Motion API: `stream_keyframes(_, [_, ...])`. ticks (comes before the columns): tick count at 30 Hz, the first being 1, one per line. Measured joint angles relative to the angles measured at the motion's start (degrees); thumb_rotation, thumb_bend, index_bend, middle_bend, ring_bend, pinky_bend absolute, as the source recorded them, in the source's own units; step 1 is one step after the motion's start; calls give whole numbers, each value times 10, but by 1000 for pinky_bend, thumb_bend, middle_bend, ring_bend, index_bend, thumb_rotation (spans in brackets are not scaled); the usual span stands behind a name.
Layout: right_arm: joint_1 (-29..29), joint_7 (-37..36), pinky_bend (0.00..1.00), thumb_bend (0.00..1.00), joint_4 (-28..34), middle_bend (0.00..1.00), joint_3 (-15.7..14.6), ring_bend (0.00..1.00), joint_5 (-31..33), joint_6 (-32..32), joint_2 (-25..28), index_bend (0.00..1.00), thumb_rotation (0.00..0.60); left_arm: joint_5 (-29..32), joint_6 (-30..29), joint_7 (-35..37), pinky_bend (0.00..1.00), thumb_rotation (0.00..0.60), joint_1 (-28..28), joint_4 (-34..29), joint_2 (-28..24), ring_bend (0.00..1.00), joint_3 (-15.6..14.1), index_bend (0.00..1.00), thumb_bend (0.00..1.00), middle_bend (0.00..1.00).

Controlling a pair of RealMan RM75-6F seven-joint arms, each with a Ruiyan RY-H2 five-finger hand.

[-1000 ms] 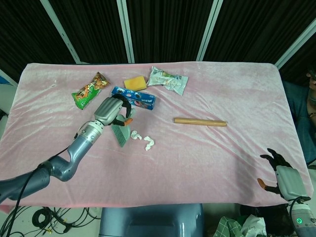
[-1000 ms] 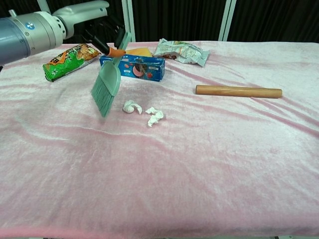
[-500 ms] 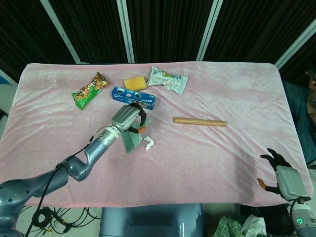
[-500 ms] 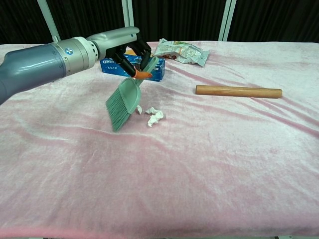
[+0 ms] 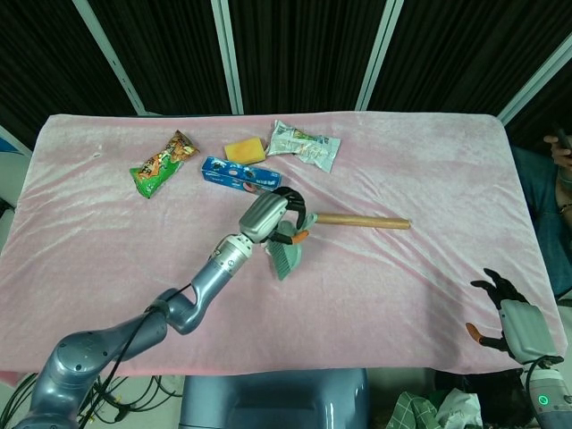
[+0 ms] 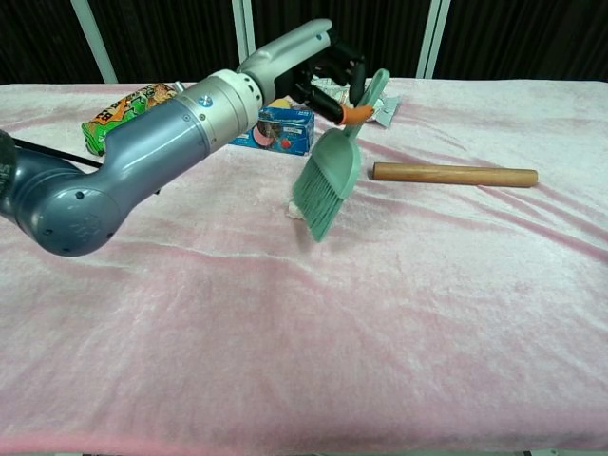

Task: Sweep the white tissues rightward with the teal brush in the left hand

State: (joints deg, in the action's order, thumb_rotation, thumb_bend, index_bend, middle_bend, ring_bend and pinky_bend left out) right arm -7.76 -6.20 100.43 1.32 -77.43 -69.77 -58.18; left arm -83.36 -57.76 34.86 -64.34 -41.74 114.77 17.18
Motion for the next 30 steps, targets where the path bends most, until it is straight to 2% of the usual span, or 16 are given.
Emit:
stream_keyframes(7, [0, 0, 231, 209, 1, 65, -1, 101, 0, 2, 1, 256, 600, -5, -98, 49, 279, 600, -13, 47, 49, 314, 27, 684, 457, 748])
stream_keyframes(10, [-1, 0, 232, 209, 1, 65, -1, 101, 0, 2, 1, 256, 600, -10, -130, 74, 278, 600, -12, 50, 49, 314, 31, 685, 457, 748])
stream_keyframes(13, [-1, 2, 231, 210, 1, 65, -1, 101, 0, 2, 1, 256, 600, -12, -134, 79, 275, 600, -7, 32, 30, 314, 30, 686, 457, 748])
stream_keyframes(20, [-1, 5, 231, 209, 2, 65, 0, 101, 4, 2, 0, 256, 600, -20, -114, 42, 273, 600, 20, -63, -69, 314, 7, 690, 457, 753])
stream_keyframes(30, [0, 9, 231, 210, 4, 65, 0, 101, 7, 1, 0, 258, 600, -21, -43, -73, 276, 600, 84, -240, -273, 314, -58, 693, 457, 755])
